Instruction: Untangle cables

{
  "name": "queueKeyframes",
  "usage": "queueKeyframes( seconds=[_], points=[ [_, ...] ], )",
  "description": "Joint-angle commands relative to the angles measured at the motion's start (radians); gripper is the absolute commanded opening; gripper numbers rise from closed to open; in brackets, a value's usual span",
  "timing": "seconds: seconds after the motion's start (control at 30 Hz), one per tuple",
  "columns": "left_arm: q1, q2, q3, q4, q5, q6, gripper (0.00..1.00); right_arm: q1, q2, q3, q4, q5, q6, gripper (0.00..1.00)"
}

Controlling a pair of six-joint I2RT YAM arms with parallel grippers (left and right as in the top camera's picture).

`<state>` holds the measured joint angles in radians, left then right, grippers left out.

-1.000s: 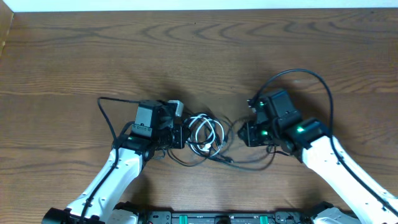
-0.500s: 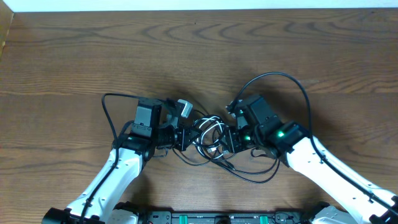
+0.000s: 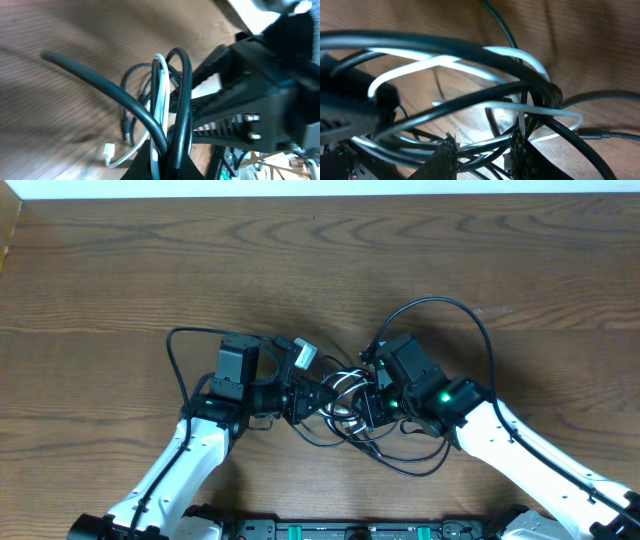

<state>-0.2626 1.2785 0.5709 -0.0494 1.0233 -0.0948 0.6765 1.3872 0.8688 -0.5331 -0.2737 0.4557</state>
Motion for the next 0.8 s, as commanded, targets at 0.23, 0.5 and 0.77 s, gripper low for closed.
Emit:
queueKeyframes(
  seconds=[0.23, 0.5, 0.77],
  points=[
    [0.003, 0.002, 0.000, 0.010, 0.166, 0.020, 0.08, 0.007, 0.007, 0.013, -0.016, 0.119, 0.000, 0.33],
    [0.003, 0.002, 0.000, 0.010, 0.136, 0.043, 0.08, -0.002, -0.014, 0.017, -0.018, 0.097, 0.000, 0.05],
    [0.003, 0.002, 0.000, 0.010, 0.136, 0.043, 0.08, -0.039, -0.178, 0.018, -0.064, 0.092, -0.005, 0.11]
  ],
)
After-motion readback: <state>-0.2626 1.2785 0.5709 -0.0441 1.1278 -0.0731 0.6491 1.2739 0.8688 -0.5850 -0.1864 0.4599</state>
